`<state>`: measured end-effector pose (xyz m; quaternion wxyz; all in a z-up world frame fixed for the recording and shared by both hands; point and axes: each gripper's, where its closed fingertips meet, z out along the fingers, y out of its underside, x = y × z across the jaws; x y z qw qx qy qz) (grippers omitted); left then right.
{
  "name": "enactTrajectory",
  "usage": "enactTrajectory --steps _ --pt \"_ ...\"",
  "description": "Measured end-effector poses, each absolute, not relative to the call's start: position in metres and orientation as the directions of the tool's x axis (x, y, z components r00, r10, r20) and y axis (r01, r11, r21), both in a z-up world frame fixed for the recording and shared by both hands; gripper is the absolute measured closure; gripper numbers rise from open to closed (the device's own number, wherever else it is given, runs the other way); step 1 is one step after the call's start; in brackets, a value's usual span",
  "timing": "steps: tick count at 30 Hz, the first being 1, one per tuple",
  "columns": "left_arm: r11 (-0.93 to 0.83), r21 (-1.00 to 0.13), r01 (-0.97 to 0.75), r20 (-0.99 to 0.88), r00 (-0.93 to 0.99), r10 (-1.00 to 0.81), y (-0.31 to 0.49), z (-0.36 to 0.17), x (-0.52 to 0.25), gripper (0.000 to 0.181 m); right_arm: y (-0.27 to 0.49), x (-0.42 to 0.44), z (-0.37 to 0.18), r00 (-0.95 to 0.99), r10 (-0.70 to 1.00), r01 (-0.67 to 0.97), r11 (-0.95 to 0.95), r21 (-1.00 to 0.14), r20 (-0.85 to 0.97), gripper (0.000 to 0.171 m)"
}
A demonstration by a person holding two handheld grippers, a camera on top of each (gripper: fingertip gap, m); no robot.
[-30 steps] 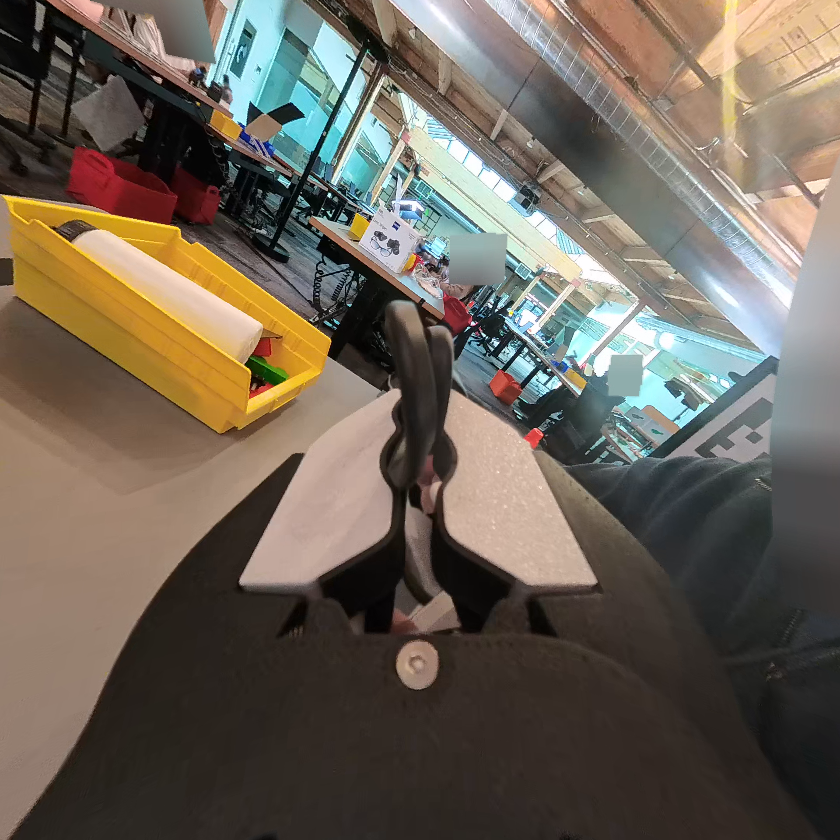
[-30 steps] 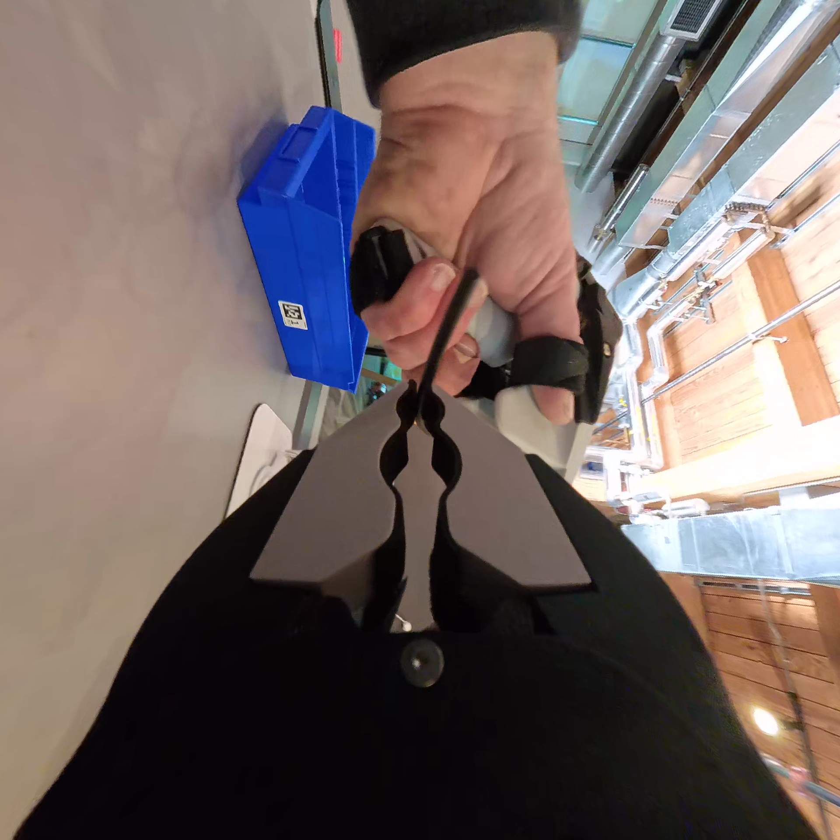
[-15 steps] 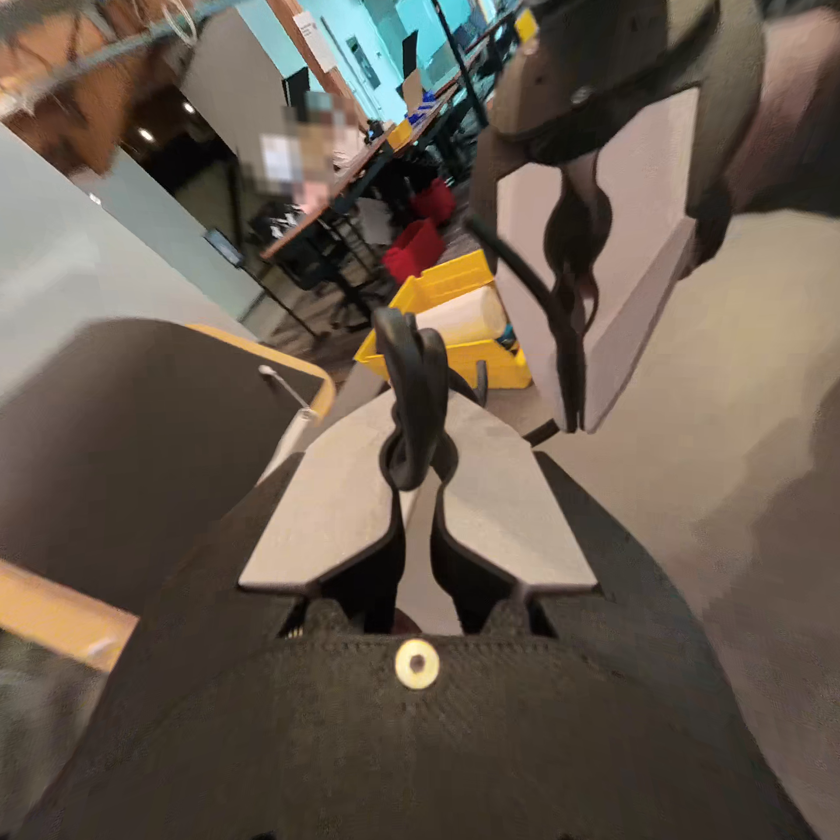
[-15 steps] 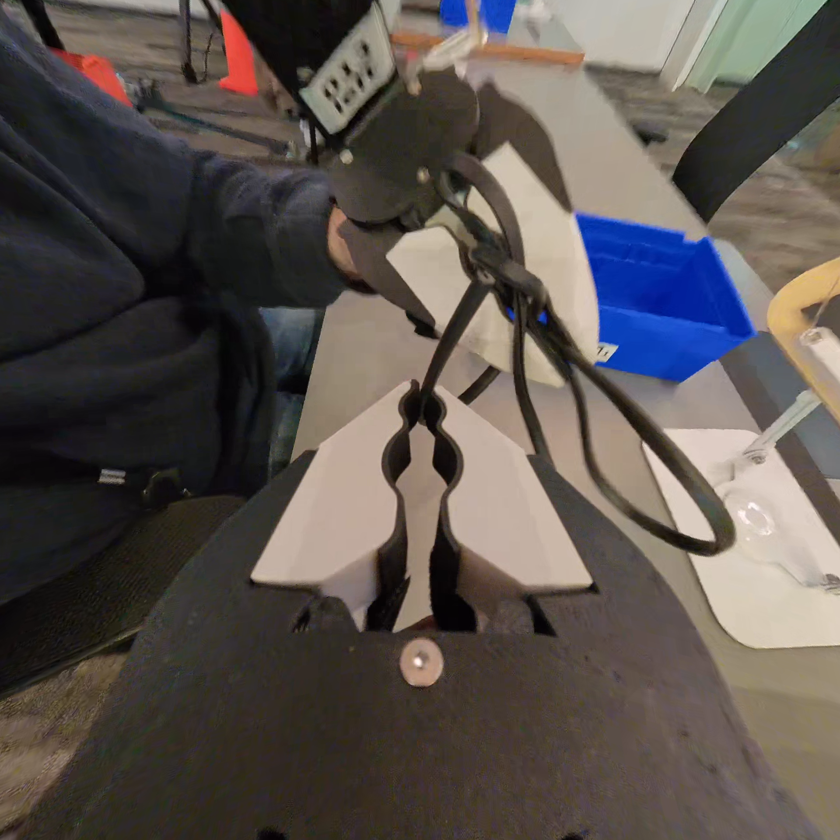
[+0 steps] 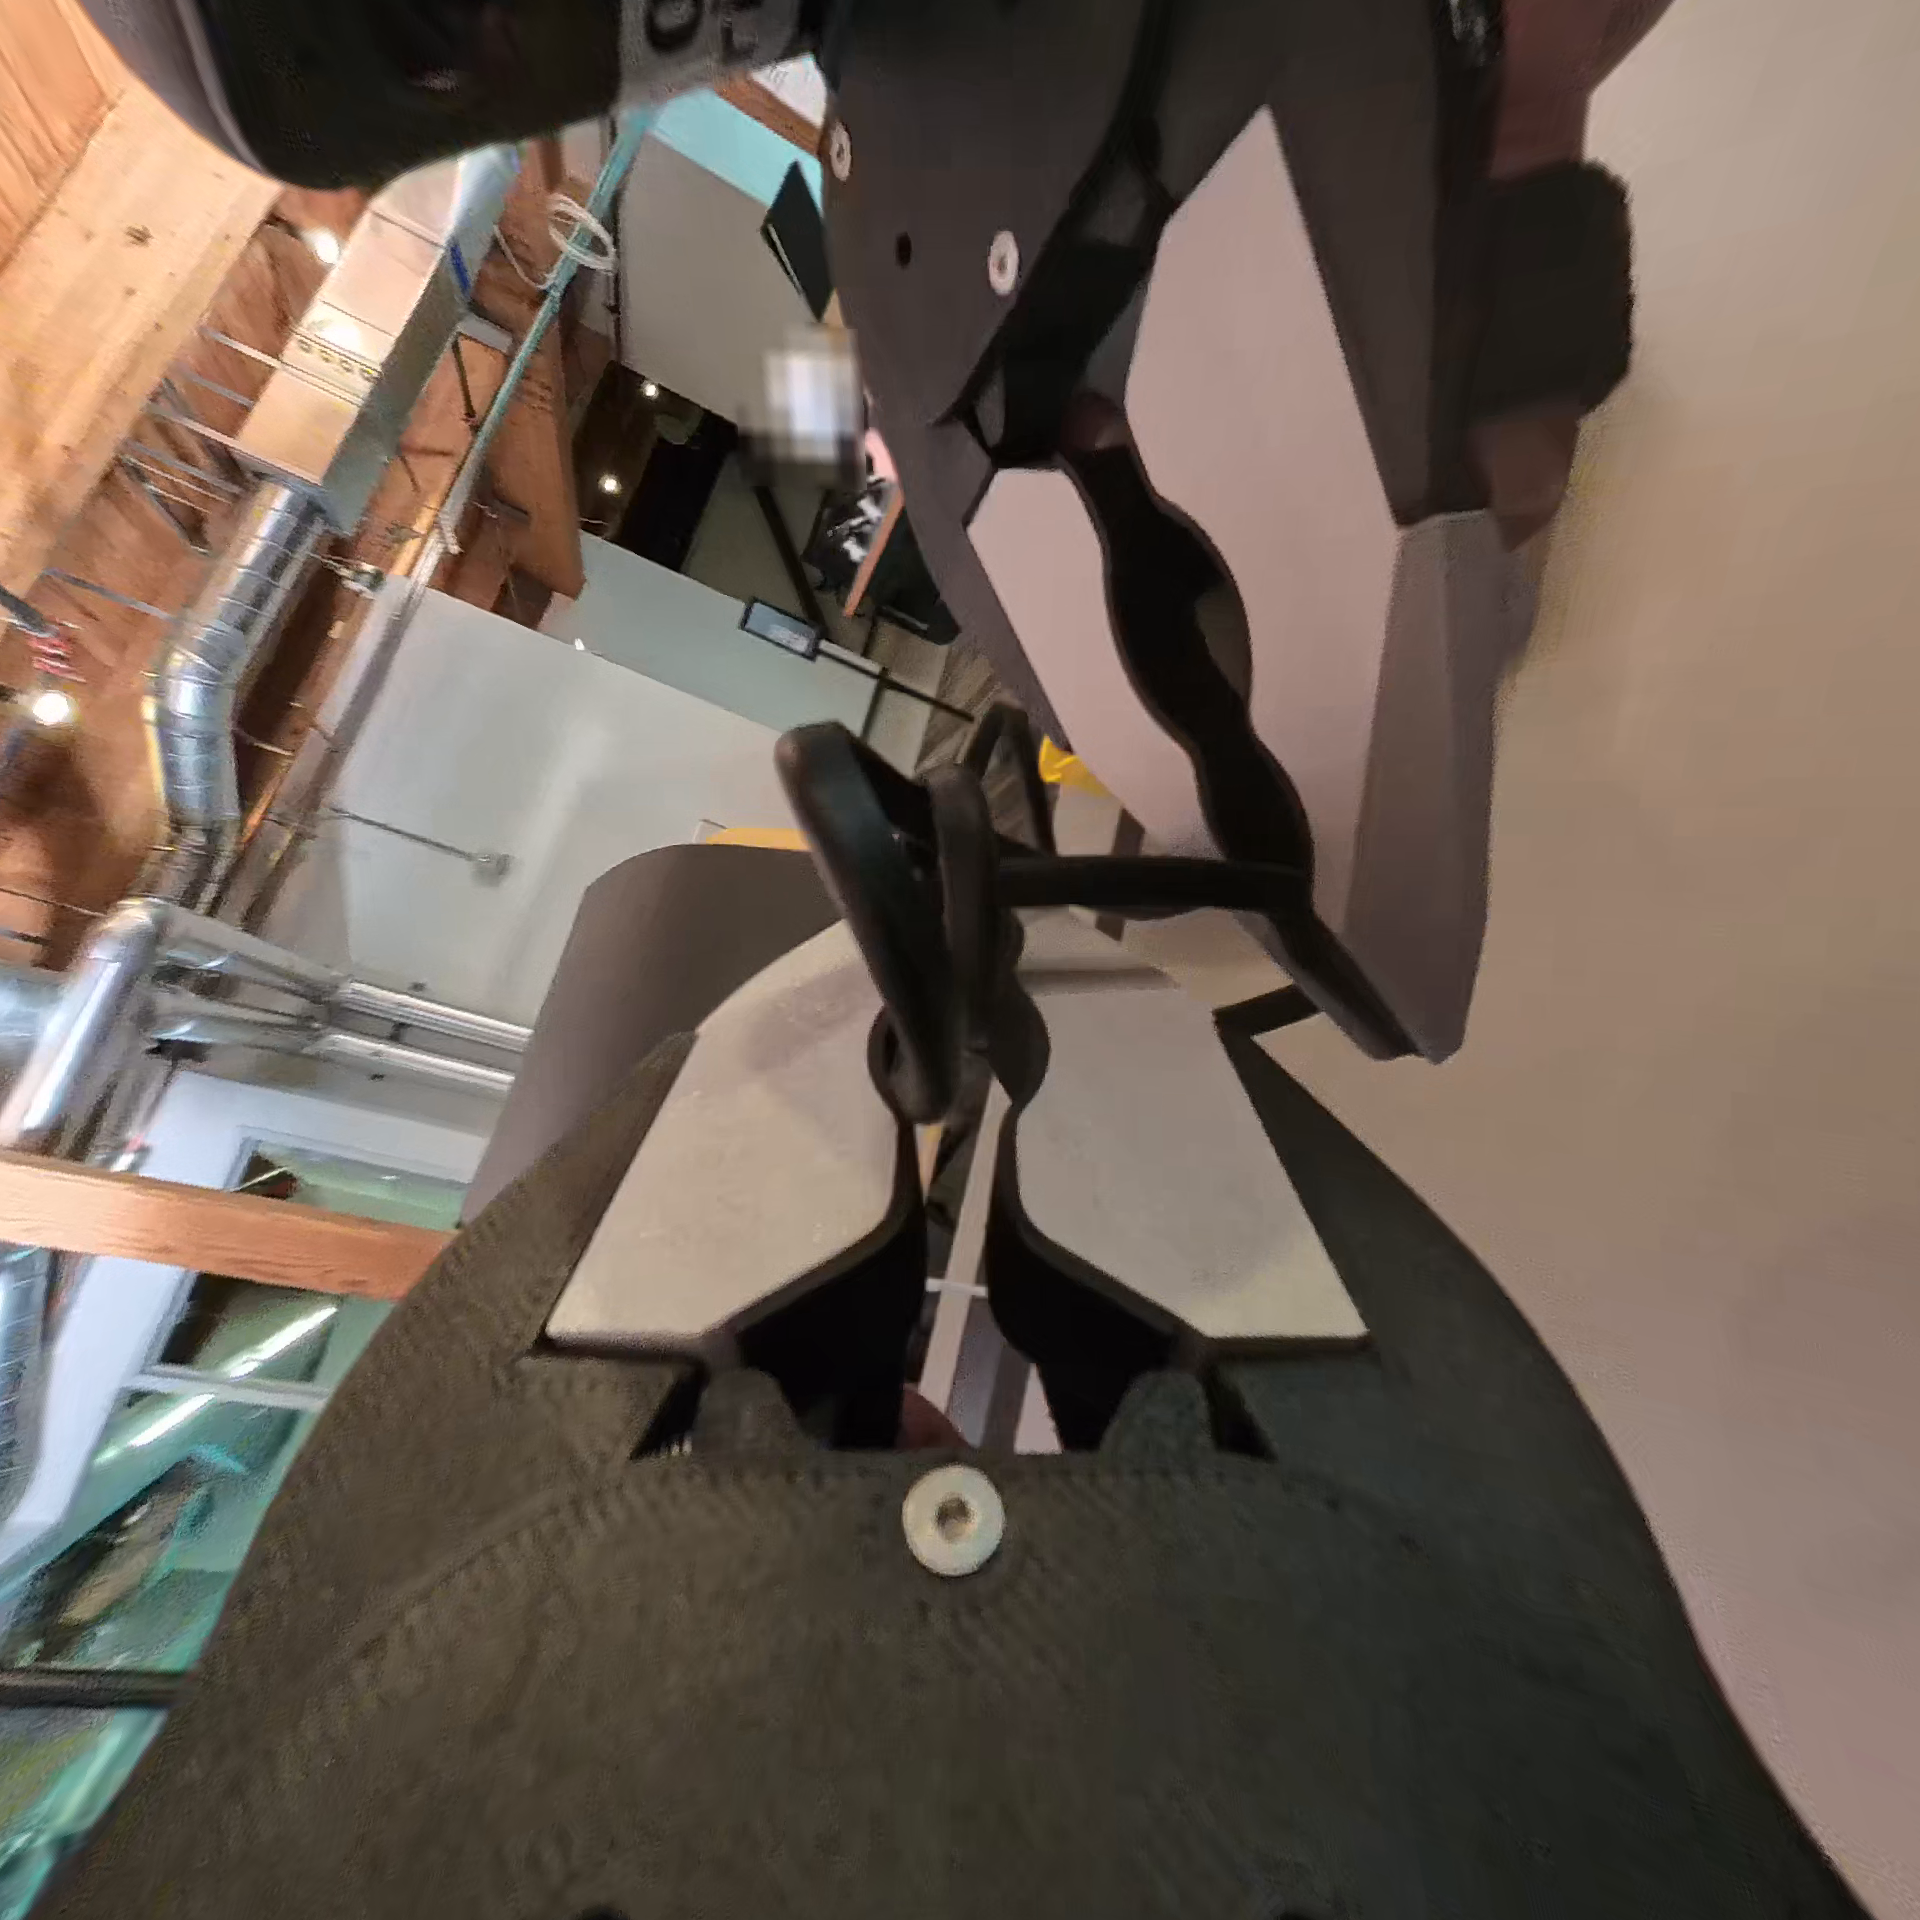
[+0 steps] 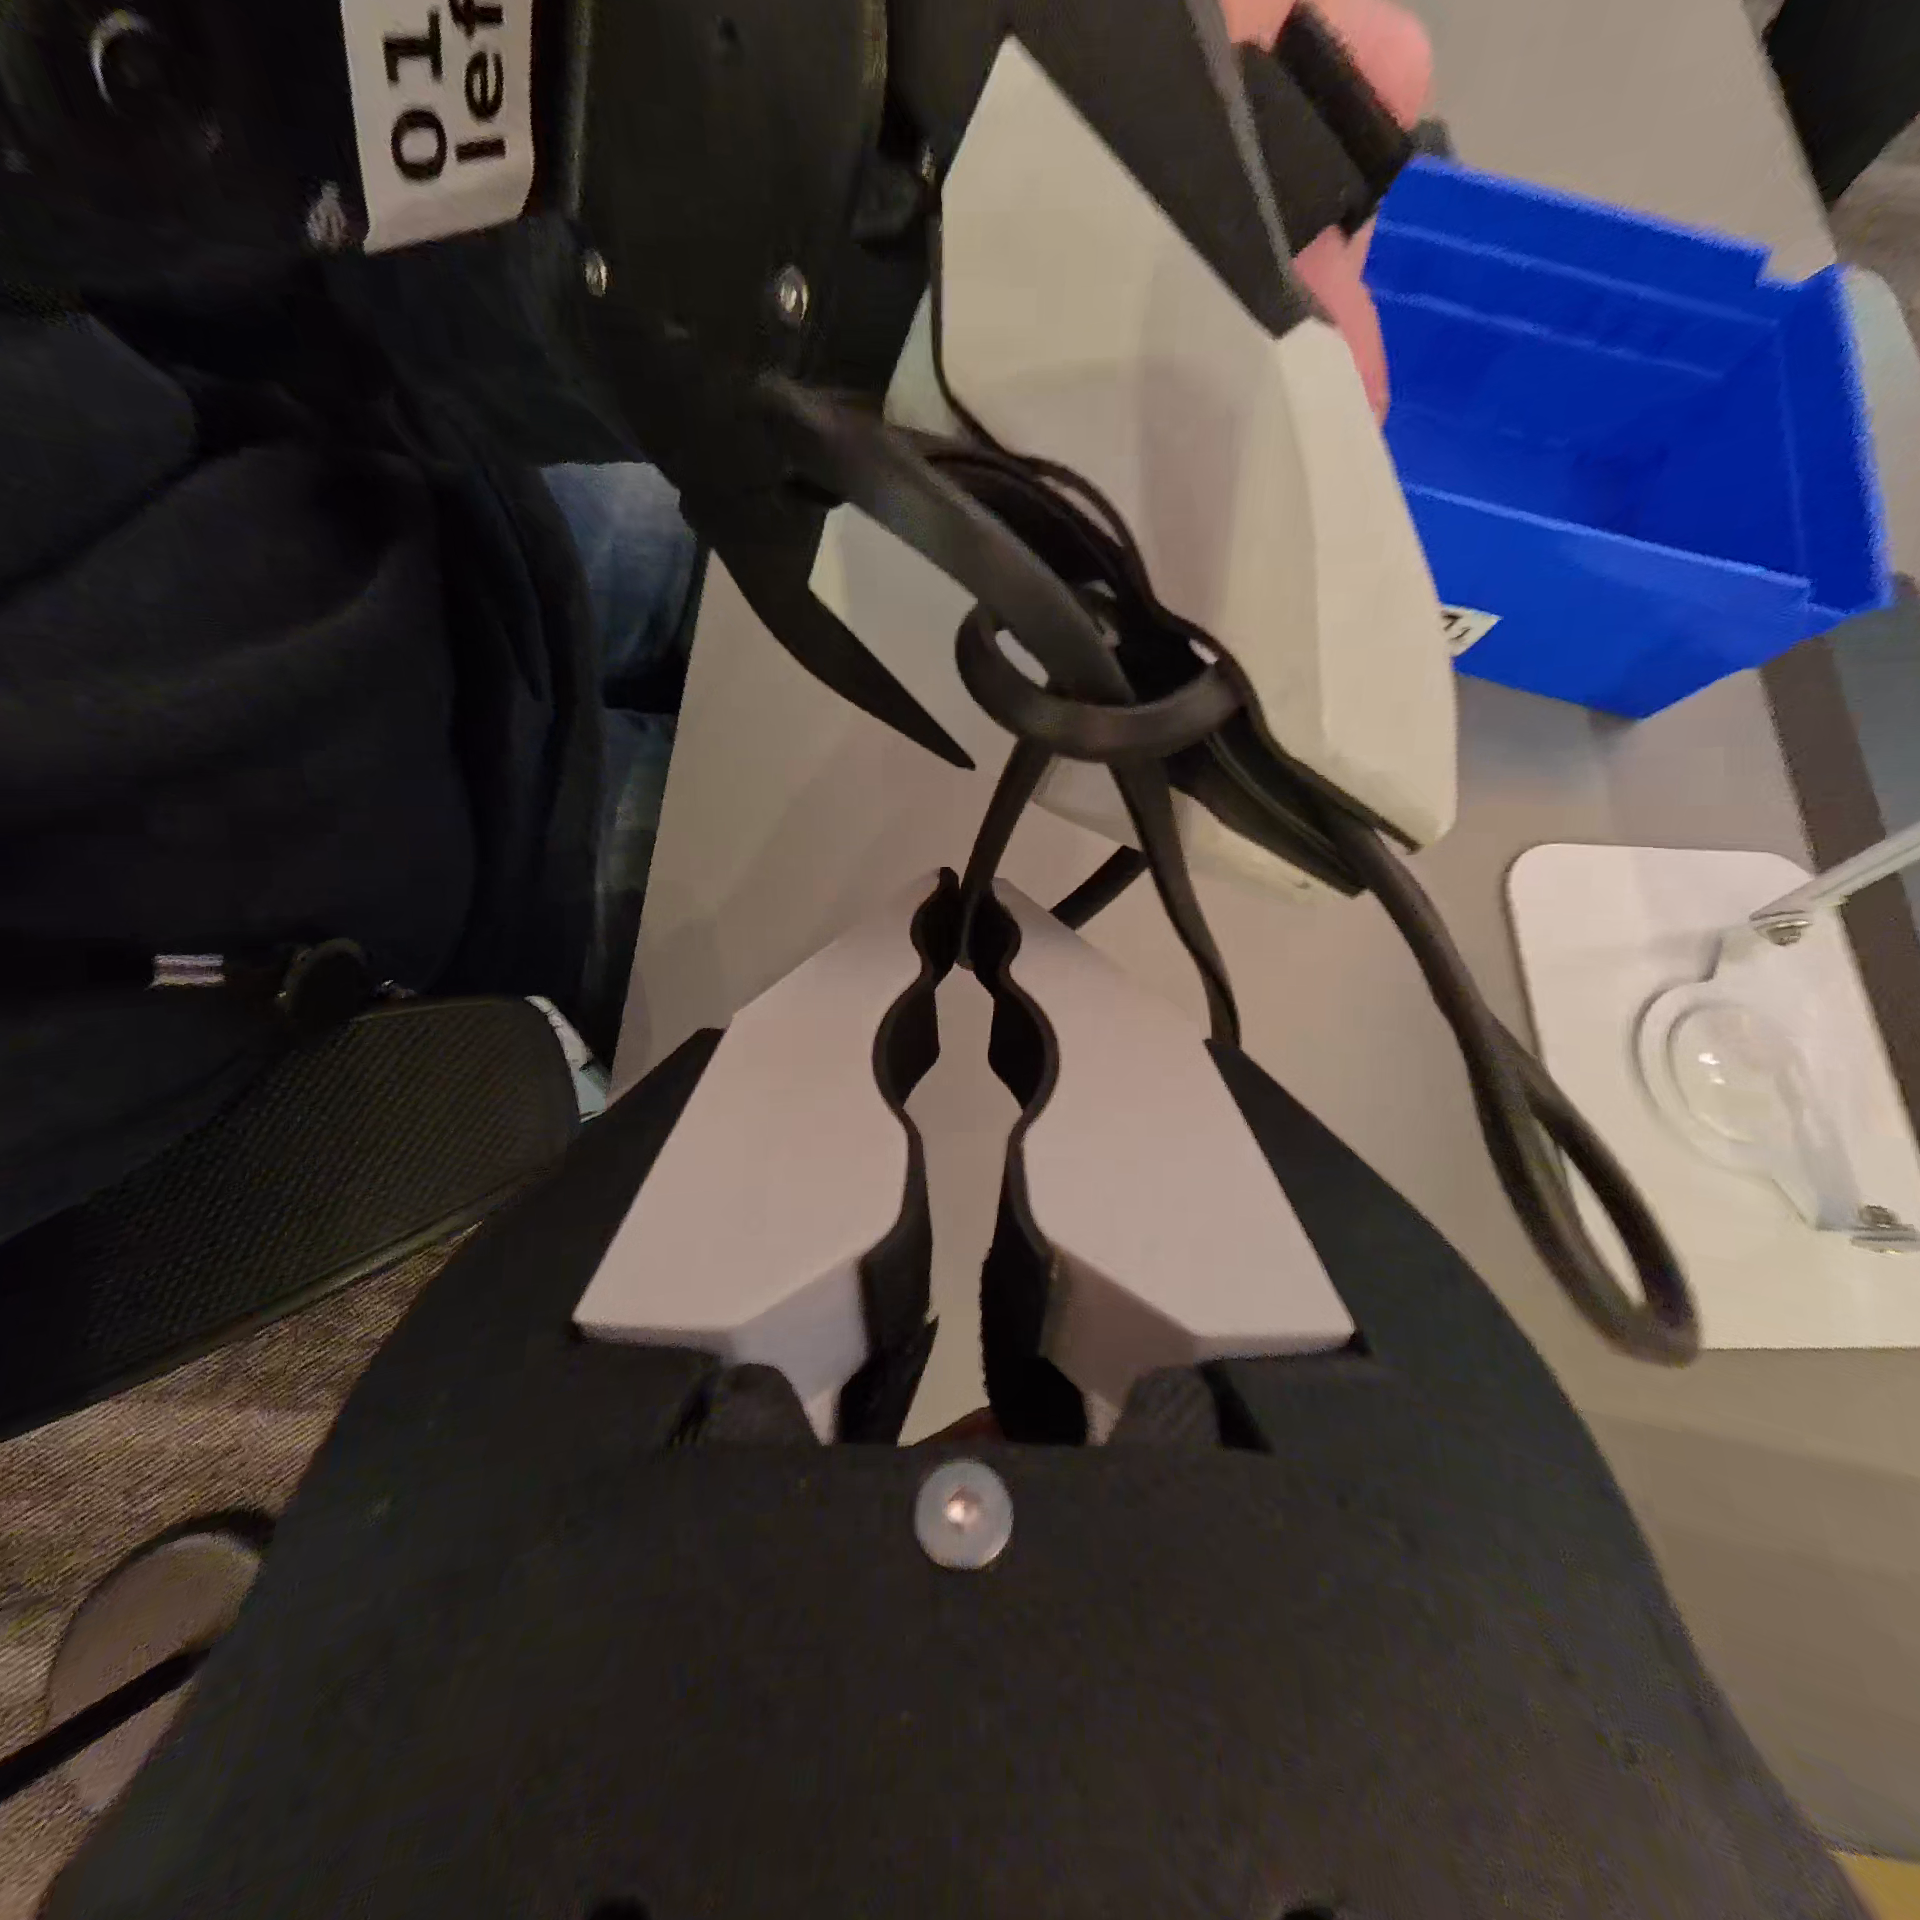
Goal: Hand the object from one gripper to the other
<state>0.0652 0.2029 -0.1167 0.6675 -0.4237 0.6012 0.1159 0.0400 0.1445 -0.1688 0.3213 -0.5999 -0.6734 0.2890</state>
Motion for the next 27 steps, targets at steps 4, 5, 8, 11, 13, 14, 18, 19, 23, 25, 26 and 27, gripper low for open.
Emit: enactTrajectory --steps 4,5,8,11,13,14,18,19,23,25,26,27 --pt "0.639 -0.362 -0.679 -0.931 0.228 -0.284 0.204 -0.117 0.066 0.174 0.147 0.037 -0.156 -0.031 0.992 0.556 0.120 -0.822 0.123 0.171" --pt "0.643 -0.332 -0.690 -0.942 0.211 -0.261 0.204 -0.117 0.067 0.174 0.147 0.036 -0.153 -0.022 0.992 0.540 0.115 -0.834 0.123 0.171" --pt "0.646 -0.276 -0.711 -0.961 0.192 -0.199 0.204 -0.114 0.068 0.174 0.147 0.036 -0.148 -0.004 0.995 0.491 0.087 -0.867 0.098 0.171" --pt "0.654 -0.240 -0.717 -0.971 0.167 -0.174 0.204 -0.112 0.068 0.174 0.143 0.038 -0.140 -0.032 0.999 0.414 0.023 -0.910 0.011 0.171" --pt "0.664 -0.235 -0.710 -0.972 0.159 -0.174 0.204 -0.113 0.069 0.174 0.141 0.040 -0.134 -0.051 0.997 0.358 -0.028 -0.933 -0.049 0.171" --pt "0.669 -0.229 -0.707 -0.973 0.151 -0.173 0.203 -0.115 0.069 0.174 0.142 0.041 -0.134 -0.054 0.996 0.342 -0.047 -0.939 -0.070 0.171" --pt "0.686 -0.193 -0.702 -0.981 0.118 -0.156 0.203 -0.117 0.072 0.173 0.141 0.036 -0.126 -0.082 0.981 0.238 -0.153 -0.959 -0.177 0.171" --pt "0.687 -0.188 -0.702 -0.982 0.114 -0.152 0.203 -0.117 0.072 0.174 0.140 0.035 -0.123 -0.090 0.976 0.207 -0.178 -0.962 -0.200 0.171" --pt "0.698 -0.189 -0.691 -0.981 0.105 -0.162 0.203 -0.120 0.075 0.169 0.141 0.031 -0.120 -0.095 0.965 0.111 -0.235 -0.966 -0.246 0.171" --pt "0.705 -0.209 -0.677 -0.976 0.099 -0.194 0.202 -0.122 0.075 0.166 0.142 0.030 -0.121 -0.088 0.961 0.068 -0.258 -0.964 -0.263 0.171" --pt "0.704 -0.210 -0.679 -0.975 0.090 -0.205 0.202 -0.124 0.075 0.163 0.144 0.030 -0.122 -0.076 0.960 0.047 -0.265 -0.963 -0.268 0.171" --pt "0.701 -0.208 -0.682 -0.974 0.079 -0.212 0.203 -0.127 0.075 0.162 0.145 0.030 -0.122 -0.074 0.957 0.022 -0.279 -0.960 -0.279 0.171"
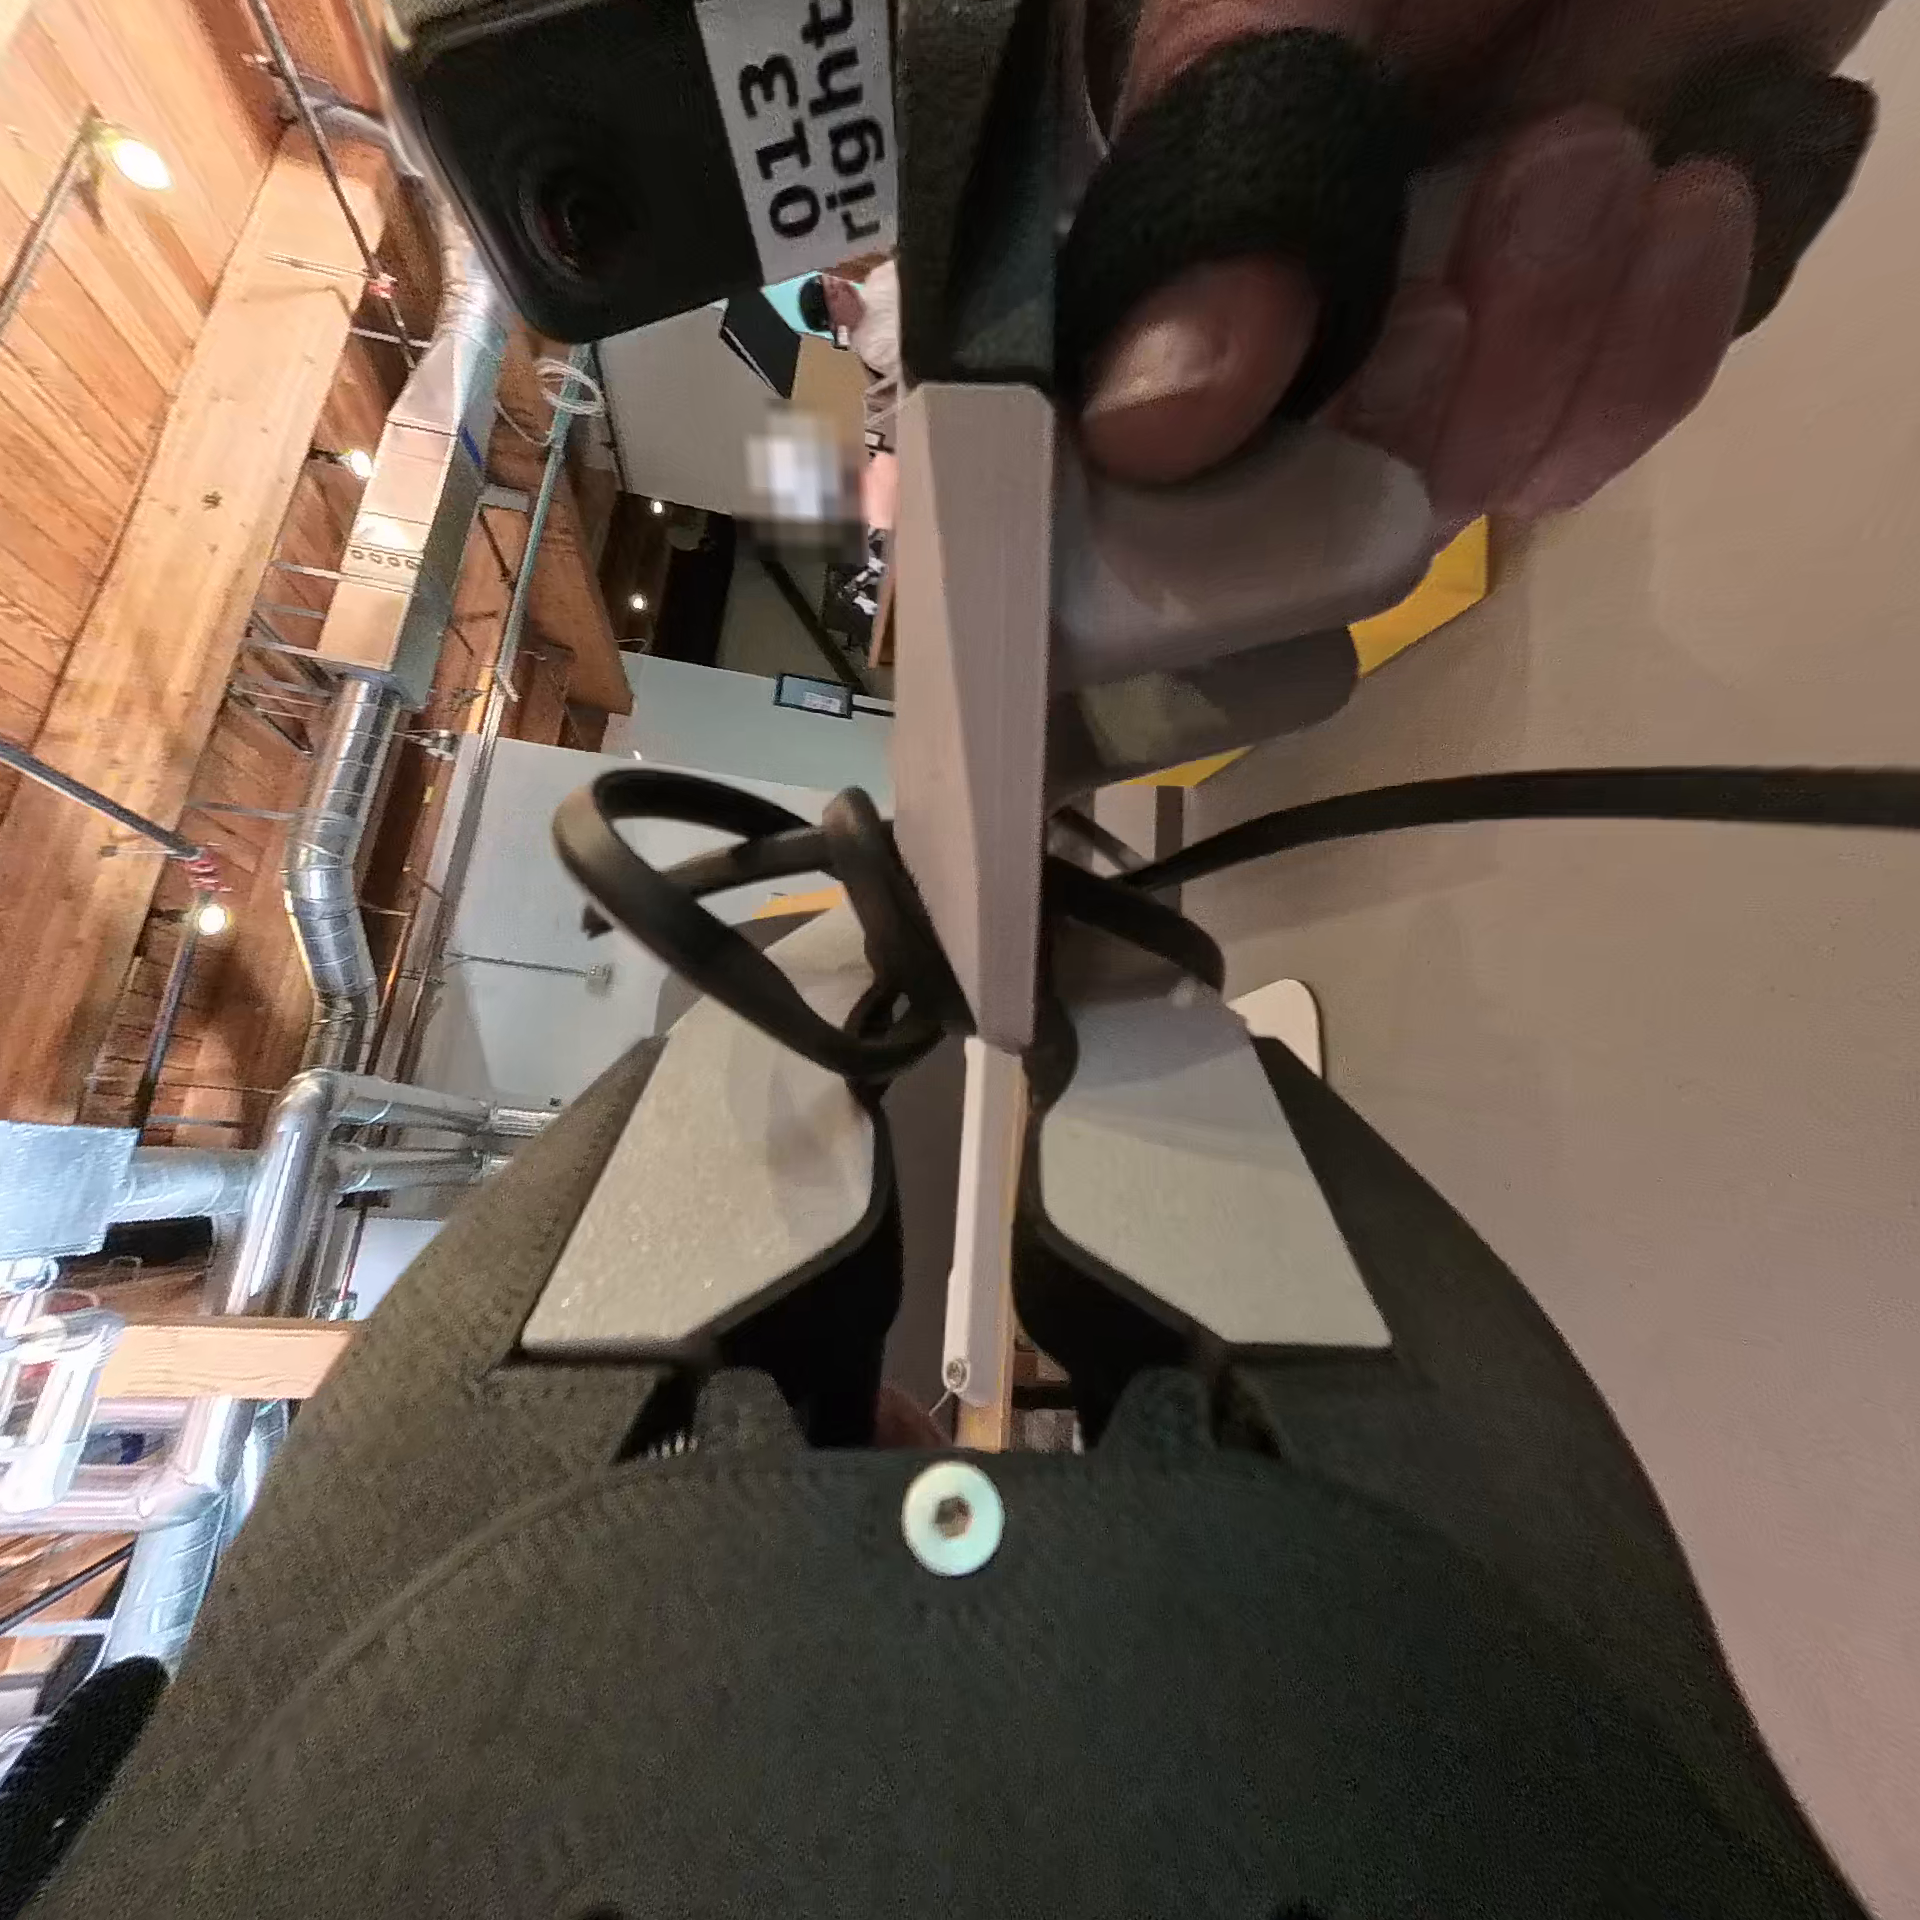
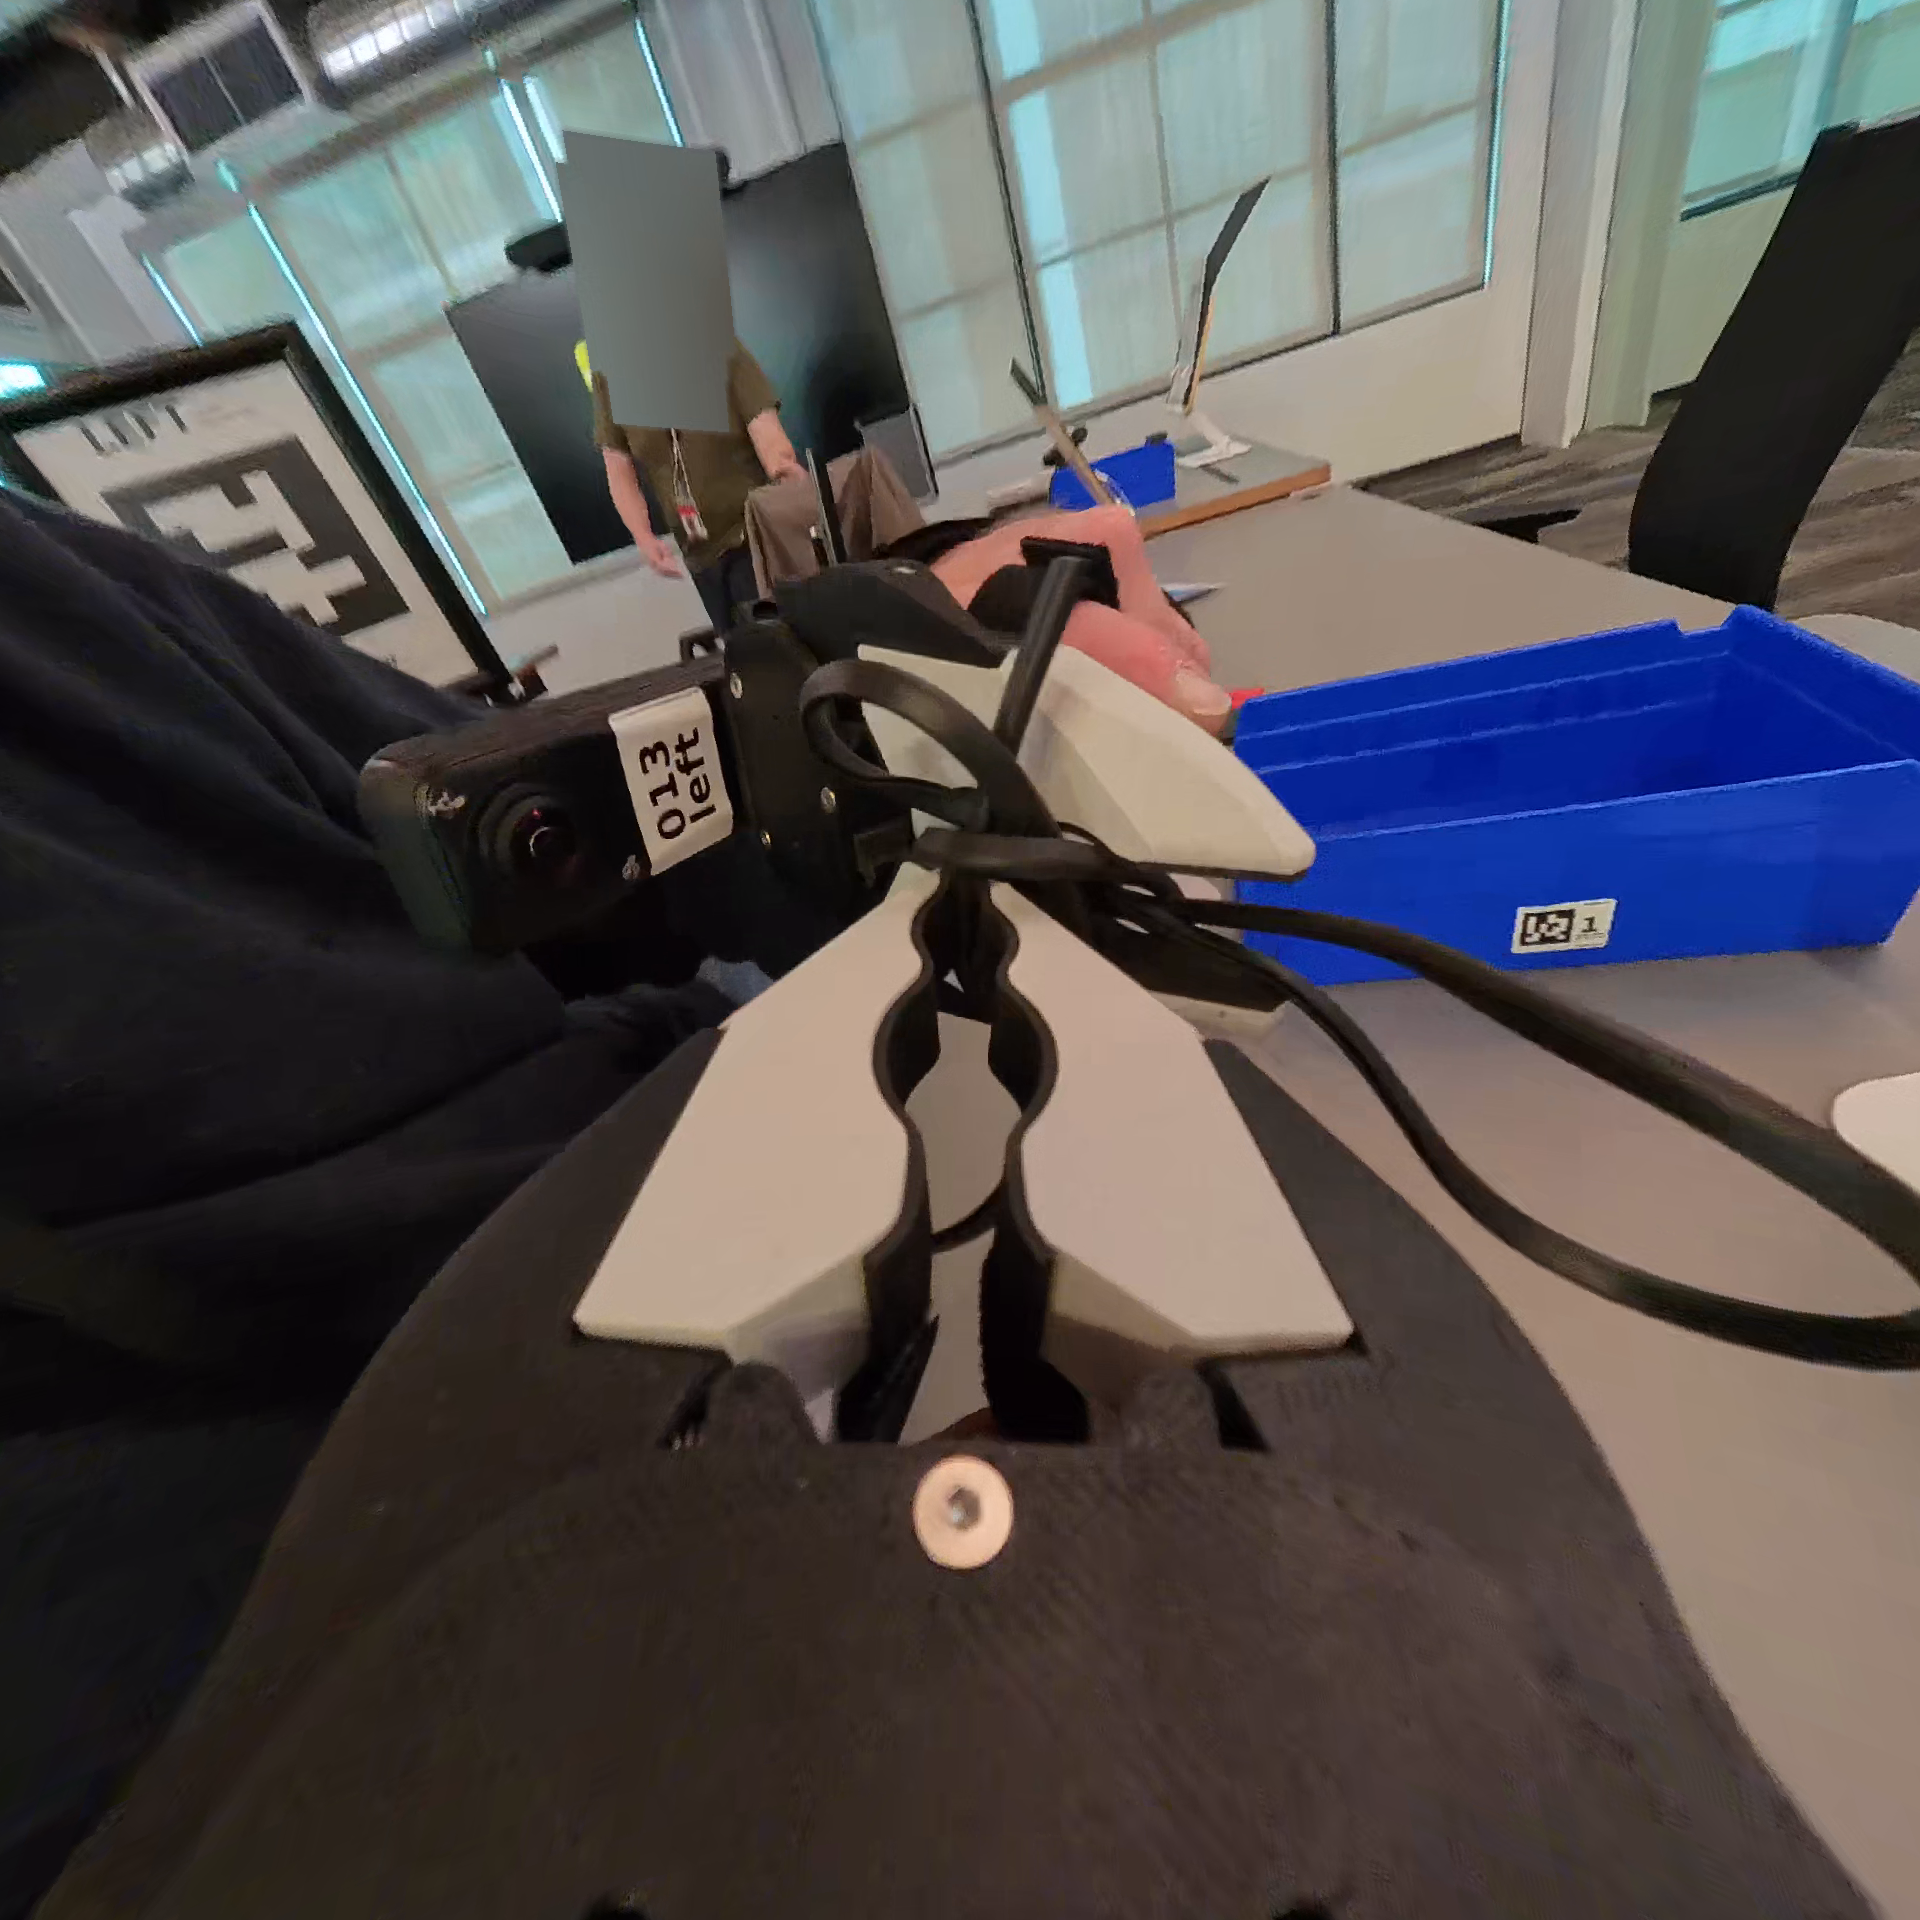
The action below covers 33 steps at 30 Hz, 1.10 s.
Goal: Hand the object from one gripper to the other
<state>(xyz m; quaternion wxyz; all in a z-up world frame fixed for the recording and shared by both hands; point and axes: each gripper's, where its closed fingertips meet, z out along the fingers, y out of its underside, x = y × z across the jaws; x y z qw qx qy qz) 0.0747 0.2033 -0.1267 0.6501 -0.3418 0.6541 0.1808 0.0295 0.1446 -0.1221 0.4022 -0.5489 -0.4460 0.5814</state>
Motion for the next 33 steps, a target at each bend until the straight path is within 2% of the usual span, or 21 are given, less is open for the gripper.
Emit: enactTrajectory --steps 5,8,11,14,18,21,25,28,29,30,33 --pt "0.668 -0.232 -0.707 -0.966 0.086 -0.244 0.208 -0.132 0.072 0.173 0.151 0.029 -0.121 -0.034 0.946 -0.111 -0.324 -0.940 -0.322 0.171" --pt "0.639 -0.215 -0.739 -0.971 0.090 -0.223 0.214 -0.138 0.069 0.174 0.158 0.028 -0.130 0.055 0.954 -0.131 -0.286 -0.949 -0.295 0.171" --pt "0.595 -0.341 -0.728 -0.932 0.176 -0.318 0.220 -0.152 0.068 0.176 0.164 0.026 -0.139 0.115 0.940 -0.158 -0.303 -0.940 -0.322 0.171" --pt "0.510 -0.564 -0.650 -0.808 0.308 -0.501 0.220 -0.168 0.068 0.176 0.166 0.025 -0.149 0.111 0.923 -0.161 -0.349 -0.923 -0.369 0.171" --pt "0.354 -0.792 -0.497 -0.581 0.437 -0.687 0.221 -0.183 0.068 0.175 0.170 0.023 -0.157 0.151 0.917 -0.116 -0.354 -0.928 -0.368 0.164" --pt "0.246 -0.885 -0.395 -0.426 0.477 -0.769 0.219 -0.190 0.068 0.176 0.173 0.023 -0.162 0.196 0.919 -0.063 -0.335 -0.940 -0.341 0.162" --pt "0.158 -0.921 -0.357 -0.328 0.489 -0.808 0.218 -0.201 0.068 0.176 0.171 0.019 -0.173 0.239 0.932 0.057 -0.293 -0.955 -0.272 0.151" --pt "0.197 -0.872 -0.448 -0.423 0.490 -0.762 0.219 -0.209 0.066 0.176 0.174 0.022 -0.181 0.315 0.937 0.198 -0.219 -0.955 -0.149 0.155" --pt "0.164 -0.886 -0.433 -0.385 0.495 -0.779 0.219 -0.209 0.066 0.176 0.179 0.027 -0.184 0.362 0.930 0.261 -0.168 -0.951 -0.065 0.148" --pt "0.134 -0.902 -0.411 -0.347 0.502 -0.793 0.219 -0.209 0.066 0.176 0.181 0.030 -0.184 0.388 0.921 0.310 -0.110 -0.944 0.020 0.149" --pt "0.043 -0.946 -0.322 -0.207 0.496 -0.843 0.215 -0.208 0.069 0.176 0.178 0.032 -0.179 0.394 0.912 0.368 -0.042 -0.929 0.114 0.139"
